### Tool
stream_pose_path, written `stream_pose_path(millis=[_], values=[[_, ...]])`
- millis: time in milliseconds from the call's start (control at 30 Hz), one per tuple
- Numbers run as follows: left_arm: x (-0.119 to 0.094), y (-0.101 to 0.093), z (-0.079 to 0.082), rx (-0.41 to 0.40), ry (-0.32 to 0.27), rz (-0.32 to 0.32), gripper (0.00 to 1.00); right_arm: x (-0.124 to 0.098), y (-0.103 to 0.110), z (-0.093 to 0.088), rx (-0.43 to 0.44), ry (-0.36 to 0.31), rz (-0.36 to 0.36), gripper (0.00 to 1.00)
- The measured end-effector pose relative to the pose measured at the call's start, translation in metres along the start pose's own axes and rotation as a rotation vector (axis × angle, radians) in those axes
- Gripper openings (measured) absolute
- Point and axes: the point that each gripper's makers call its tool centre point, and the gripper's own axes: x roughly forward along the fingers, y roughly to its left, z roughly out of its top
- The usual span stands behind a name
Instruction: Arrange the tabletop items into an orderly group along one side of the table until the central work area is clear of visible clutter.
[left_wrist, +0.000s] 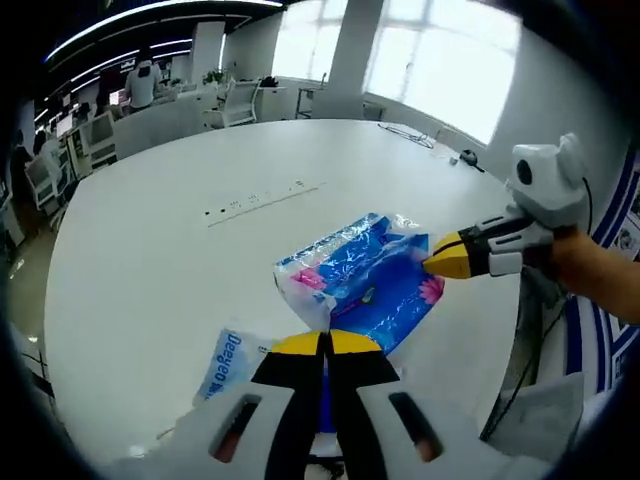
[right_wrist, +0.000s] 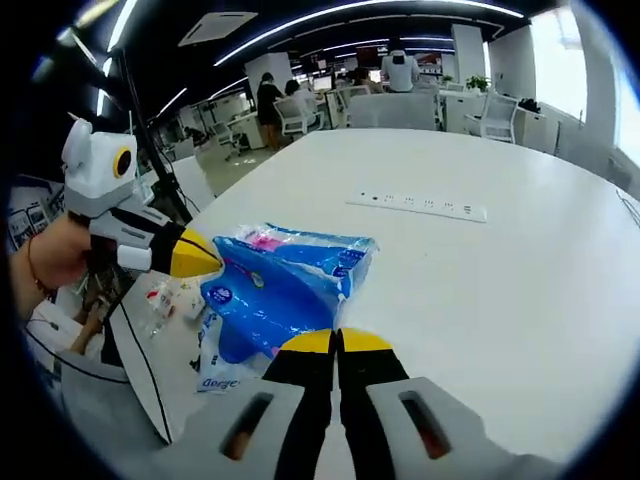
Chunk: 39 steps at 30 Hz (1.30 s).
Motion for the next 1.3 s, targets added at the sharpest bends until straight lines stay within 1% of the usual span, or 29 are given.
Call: stream_pose_path(millis=[267, 400, 500, 600, 700, 833, 933, 1100, 1200, 1300], values=[[0.018, -0.020, 0.026, 0.015, -0.011, -0.020, 0.00, -0.018, -0.029, 0.008, 0.008, -0.030, -0.036, 0.00], [0.032, -0.034, 0.039, 0.018, -0.016, -0.041, 0.00, -0.025, -0.051, 0.011, 0.007, -0.036, -0.060, 0.00], [0.043, -0.043, 0.045, 0.019, -0.015, -0.056, 0.00, -0.032, -0.069, 0.014, 0.009, -0.045, -0.078, 0.00], [0.058, -0.052, 0.052, 0.020, -0.009, -0.070, 0.00, -0.036, -0.082, 0.013, 0.007, -0.040, -0.091, 0.00], [0.070, -0.062, 0.059, 0.049, -0.004, -0.076, 0.00, -0.039, -0.097, 0.011, 0.008, -0.038, -0.103, 0.00], [0.088, -0.074, 0.069, 0.062, -0.001, -0.087, 0.00, -0.042, -0.120, 0.006, 0.030, -0.032, -0.127, 0.00], [0.101, -0.080, 0.072, 0.070, 0.010, -0.095, 0.00, -0.043, -0.136, 0.005, 0.036, -0.026, -0.145, 0.00], [0.128, -0.084, 0.071, 0.048, 0.037, -0.101, 0.00, -0.036, -0.157, 0.000, 0.038, -0.009, -0.153, 0.00], [0.144, -0.085, 0.069, 0.040, 0.051, -0.101, 0.00, -0.029, -0.169, -0.006, 0.035, 0.009, -0.157, 0.00], [0.157, -0.084, 0.066, 0.023, 0.064, -0.101, 0.00, -0.020, -0.181, -0.016, 0.041, 0.035, -0.157, 0.00]])
